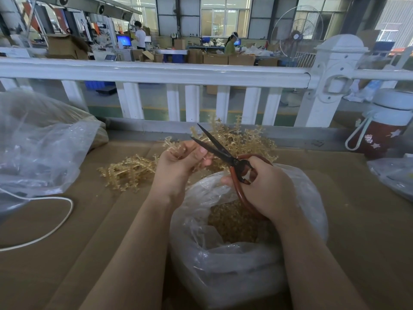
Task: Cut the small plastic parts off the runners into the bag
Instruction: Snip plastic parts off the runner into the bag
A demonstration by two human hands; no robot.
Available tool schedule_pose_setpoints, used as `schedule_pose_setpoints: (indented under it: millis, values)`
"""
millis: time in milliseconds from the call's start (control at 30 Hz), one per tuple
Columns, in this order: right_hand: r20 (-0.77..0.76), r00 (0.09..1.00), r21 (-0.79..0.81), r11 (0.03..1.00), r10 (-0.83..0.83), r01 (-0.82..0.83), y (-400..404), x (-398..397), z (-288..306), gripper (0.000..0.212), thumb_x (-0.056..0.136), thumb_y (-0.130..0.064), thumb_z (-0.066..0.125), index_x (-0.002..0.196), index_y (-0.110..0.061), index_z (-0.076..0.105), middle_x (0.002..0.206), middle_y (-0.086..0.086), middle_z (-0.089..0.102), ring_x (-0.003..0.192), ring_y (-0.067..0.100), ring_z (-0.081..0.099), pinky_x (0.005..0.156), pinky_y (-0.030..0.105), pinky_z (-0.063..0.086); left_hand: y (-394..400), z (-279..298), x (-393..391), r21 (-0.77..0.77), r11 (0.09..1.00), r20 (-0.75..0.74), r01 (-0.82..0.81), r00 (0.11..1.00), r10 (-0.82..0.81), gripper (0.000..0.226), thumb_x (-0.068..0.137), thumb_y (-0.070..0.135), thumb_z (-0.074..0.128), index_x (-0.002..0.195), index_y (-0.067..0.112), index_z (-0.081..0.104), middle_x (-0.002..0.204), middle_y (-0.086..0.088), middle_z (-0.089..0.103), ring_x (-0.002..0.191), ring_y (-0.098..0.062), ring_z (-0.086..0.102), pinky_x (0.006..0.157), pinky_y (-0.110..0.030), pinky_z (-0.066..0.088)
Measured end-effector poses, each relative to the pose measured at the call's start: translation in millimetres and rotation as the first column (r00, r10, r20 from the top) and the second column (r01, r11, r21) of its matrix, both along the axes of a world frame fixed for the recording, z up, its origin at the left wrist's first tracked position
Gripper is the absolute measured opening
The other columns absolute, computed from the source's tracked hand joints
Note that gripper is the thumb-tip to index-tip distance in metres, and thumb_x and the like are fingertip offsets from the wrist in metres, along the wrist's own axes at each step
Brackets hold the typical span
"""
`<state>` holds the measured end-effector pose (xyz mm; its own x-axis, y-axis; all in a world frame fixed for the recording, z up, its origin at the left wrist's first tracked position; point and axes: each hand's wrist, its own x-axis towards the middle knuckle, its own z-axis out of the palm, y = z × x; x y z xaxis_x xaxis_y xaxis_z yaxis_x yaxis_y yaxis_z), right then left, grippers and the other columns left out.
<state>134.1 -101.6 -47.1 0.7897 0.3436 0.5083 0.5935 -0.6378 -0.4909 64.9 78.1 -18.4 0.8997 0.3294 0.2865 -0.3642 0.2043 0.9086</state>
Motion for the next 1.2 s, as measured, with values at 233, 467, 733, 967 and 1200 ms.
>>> schedule_pose_setpoints:
  millis: [233, 467, 733, 967, 1200]
  values:
    - [0.002, 1.0, -0.029, 1.0, 0.01, -0.01, -0.1, -0.9, 2.4, 0.049, 0.068, -0.088, 0.055, 0.089, -0.045, 0.051, 0.073, -0.032, 0.05, 0.071, -0.013, 0.046, 0.06, 0.008, 0.029, 0.4, -0.8, 0.4, -0.019, 0.999, -0.014, -0.035, 0.999, 0.034, 0.005, 0.072, 0.019, 0.074, 0.072, 0.023, 0.076, 0.077, 0.005, 0.072, 0.076, -0.01, 0.065, 0.071, -0.024, 0.047]
    - [0.026, 0.999, -0.038, 0.999, -0.019, 0.02, 2.4, -2.4, 4.6, 0.062, 0.063, -0.096, 0.041, 0.087, -0.041, 0.055, 0.072, -0.031, 0.05, 0.068, -0.011, 0.047, 0.057, 0.008, 0.029, -0.7, -1.3, 1.6, -0.002, 0.998, -0.031, -0.063, 0.998, 0.063, 0.005, 0.072, 0.019, 0.075, 0.073, 0.023, 0.078, 0.082, 0.0, 0.073, 0.081, -0.016, 0.062, 0.072, -0.022, 0.048]
    - [0.076, 0.996, -0.031, 0.998, -0.052, 0.055, 4.1, 2.0, 0.2, 0.079, 0.063, -0.099, 0.036, 0.09, -0.031, 0.067, 0.074, -0.024, 0.06, 0.063, -0.01, 0.047, 0.057, 0.005, 0.031, 0.6, -1.6, 4.2, -0.049, 0.997, -0.039, -0.062, 0.997, 0.06, 0.009, 0.075, 0.013, 0.073, 0.082, 0.016, 0.078, 0.074, 0.001, 0.073, 0.067, -0.008, 0.063, 0.067, -0.017, 0.052]
    - [0.093, 0.994, 0.003, 0.999, -0.054, 0.054, 3.9, -0.8, 0.5, 0.08, 0.065, -0.099, 0.033, 0.085, -0.029, 0.069, 0.066, -0.021, 0.059, 0.058, -0.006, 0.049, 0.054, 0.006, 0.032, 0.4, -3.0, 5.5, -0.049, 0.997, -0.051, -0.059, 0.997, 0.056, 0.007, 0.084, 0.009, 0.069, 0.086, 0.014, 0.075, 0.075, 0.002, 0.071, 0.069, -0.008, 0.063, 0.07, -0.019, 0.051]
    - [0.071, 0.997, 0.028, 0.999, -0.023, 0.021, 4.0, 0.0, -0.1, 0.075, 0.065, -0.095, 0.043, 0.082, -0.027, 0.069, 0.066, -0.016, 0.063, 0.062, -0.002, 0.056, 0.058, 0.018, 0.049, 0.0, -2.4, 5.0, -0.049, 0.997, -0.068, -0.055, 0.996, 0.052, 0.006, 0.086, 0.008, 0.068, 0.089, 0.01, 0.072, 0.075, 0.001, 0.07, 0.07, -0.011, 0.062, 0.08, -0.026, 0.049]
